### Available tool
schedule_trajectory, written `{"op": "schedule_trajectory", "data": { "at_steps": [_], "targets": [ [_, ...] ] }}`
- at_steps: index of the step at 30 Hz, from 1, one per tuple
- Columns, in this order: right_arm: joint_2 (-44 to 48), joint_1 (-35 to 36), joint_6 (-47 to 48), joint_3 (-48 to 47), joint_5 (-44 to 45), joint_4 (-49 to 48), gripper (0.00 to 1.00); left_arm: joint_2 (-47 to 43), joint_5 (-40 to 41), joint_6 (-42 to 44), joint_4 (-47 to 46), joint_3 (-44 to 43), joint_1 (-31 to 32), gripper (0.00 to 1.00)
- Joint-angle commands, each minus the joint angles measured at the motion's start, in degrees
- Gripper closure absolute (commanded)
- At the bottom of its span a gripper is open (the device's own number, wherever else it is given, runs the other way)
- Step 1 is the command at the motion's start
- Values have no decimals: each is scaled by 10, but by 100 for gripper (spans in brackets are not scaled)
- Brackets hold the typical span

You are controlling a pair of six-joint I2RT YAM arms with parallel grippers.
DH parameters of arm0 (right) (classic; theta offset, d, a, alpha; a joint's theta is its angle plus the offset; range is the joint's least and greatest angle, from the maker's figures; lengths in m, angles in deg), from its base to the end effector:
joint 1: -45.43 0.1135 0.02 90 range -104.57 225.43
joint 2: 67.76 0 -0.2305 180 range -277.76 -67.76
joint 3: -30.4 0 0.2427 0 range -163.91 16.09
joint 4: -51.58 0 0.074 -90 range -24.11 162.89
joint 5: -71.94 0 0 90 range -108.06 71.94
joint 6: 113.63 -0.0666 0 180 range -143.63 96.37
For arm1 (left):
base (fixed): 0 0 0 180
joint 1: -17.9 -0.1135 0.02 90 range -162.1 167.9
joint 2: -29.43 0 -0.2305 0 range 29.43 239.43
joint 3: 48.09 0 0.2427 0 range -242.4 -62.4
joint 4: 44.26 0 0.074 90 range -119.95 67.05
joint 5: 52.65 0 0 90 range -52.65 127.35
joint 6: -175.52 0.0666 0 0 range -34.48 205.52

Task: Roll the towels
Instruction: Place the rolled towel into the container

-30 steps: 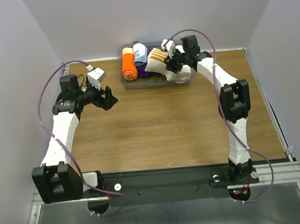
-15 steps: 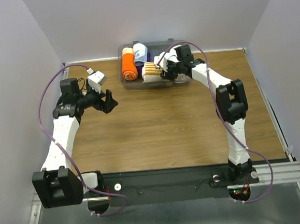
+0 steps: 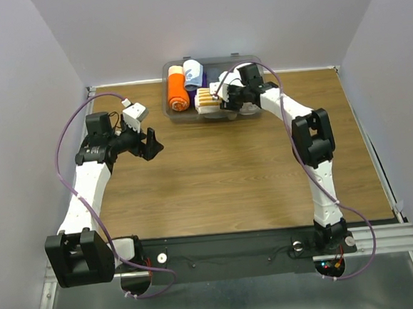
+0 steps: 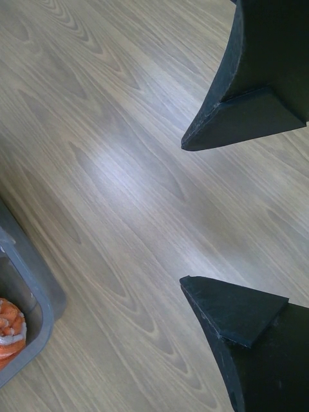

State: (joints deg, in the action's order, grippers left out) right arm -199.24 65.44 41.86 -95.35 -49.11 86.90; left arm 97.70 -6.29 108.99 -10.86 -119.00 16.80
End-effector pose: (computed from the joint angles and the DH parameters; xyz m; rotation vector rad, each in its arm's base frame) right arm 0.4703 0.2078 0.1759 -1.6639 1.3984 0.1730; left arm 0.2829 -0.0405 0.2763 0.8084 1.8150 -0.5235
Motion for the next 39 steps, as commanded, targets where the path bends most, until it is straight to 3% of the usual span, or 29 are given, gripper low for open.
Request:
{"op": "schedule_trajectory", "data": {
  "at_steps": [1, 5, 11, 18, 20, 22, 24, 25, 32, 33, 34, 39],
  "targets": [
    [-32, 10, 27, -29, -9, 116, 99, -18, -6, 5, -13, 8, 0, 10],
    [-49, 18, 44, -75, 5, 203, 98, -16, -8, 4, -16, 13, 1, 10],
    [-63, 27, 49, -87, 41, 254, 90, -16, -15, -4, -25, 20, 0, 10],
    [-96, 31, 26, -127, 54, 256, 67, -16, -13, -3, -23, 22, 0, 10],
    [-104, 31, 18, -136, 55, 256, 58, -16, -13, -3, -22, 23, 0, 10],
    [-102, 30, 11, -141, 52, 255, 42, -15, -13, -2, -20, 25, 0, 10],
    [-97, 31, 10, -141, 48, 255, 39, -14, -13, 2, -17, 23, 0, 10],
    [-94, 31, 8, -144, 44, 255, 30, -11, -12, 3, -14, 22, 1, 10],
    [-72, 31, -1, -140, 35, 256, 16, -10, -15, 5, -11, 18, 0, 10],
    [-68, 32, 2, -138, 36, 255, 6, -13, -13, 4, -10, 18, 0, 10],
    [-65, 32, 1, -137, 36, 256, 4, -15, -13, 5, -10, 18, 0, 10],
    [-54, 32, -5, -145, 26, 254, 0, -15, -14, 3, -11, 18, 0, 10]
  ]
}}
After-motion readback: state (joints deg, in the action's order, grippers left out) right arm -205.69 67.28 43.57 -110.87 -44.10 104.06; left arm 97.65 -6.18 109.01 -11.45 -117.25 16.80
